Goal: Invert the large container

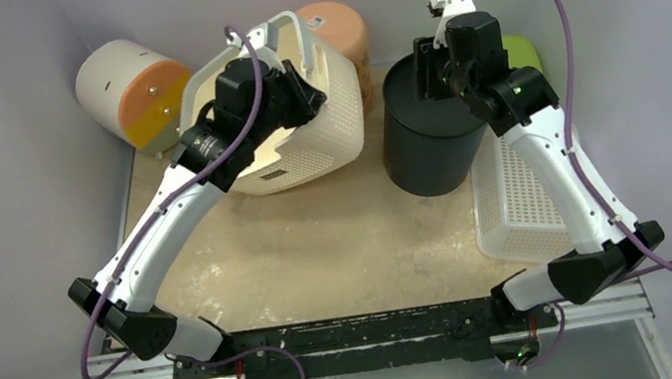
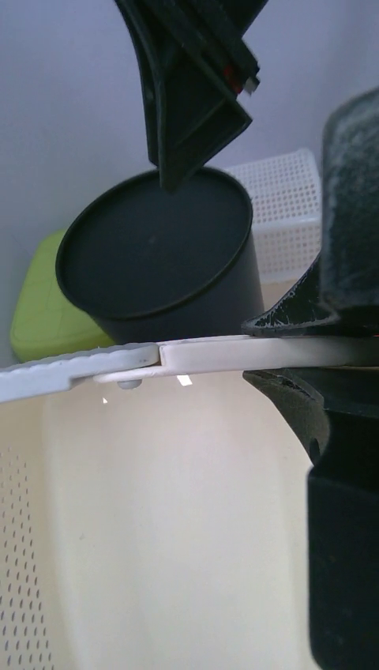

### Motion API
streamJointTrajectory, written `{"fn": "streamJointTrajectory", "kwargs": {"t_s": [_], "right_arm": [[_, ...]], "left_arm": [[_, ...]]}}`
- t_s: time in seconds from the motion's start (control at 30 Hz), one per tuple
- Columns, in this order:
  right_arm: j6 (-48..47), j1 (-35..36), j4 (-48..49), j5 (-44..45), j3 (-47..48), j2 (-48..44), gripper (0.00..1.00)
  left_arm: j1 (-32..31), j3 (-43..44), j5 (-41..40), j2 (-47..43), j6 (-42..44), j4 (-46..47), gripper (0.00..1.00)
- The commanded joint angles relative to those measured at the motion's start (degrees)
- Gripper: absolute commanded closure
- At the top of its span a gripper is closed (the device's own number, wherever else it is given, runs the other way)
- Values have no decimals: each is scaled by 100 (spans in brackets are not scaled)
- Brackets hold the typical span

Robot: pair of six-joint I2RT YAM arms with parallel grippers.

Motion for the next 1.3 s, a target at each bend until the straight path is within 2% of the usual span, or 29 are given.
{"fn": "streamJointTrajectory", "kwargs": {"t_s": [0.0,0.3,0.43,0.53,0.83,1.1,1.27], "right_arm": [[6,-45,274,181,-14,-268,46],[-181,-107,263,300,78,-302,46],[-160,-108,289,260,1,-340,46],[-145,-116,308,214,-67,-357,46],[-167,-118,406,92,-194,-363,46],[-225,-117,388,95,-284,-393,46],[-222,-117,427,58,-376,-413,46]], "left_arm": [[-17,-92,786,-342,-1017,1602,100],[21,-1035,928,-883,-2891,3358,100],[133,-1721,833,-1150,-3957,4575,100],[199,-2125,605,-1368,-4233,5161,100],[371,-3263,46,-2036,-4237,4661,100],[452,-4875,-93,-2487,-4527,5364,100],[453,-5241,-363,-2774,-4404,4599,100]]}}
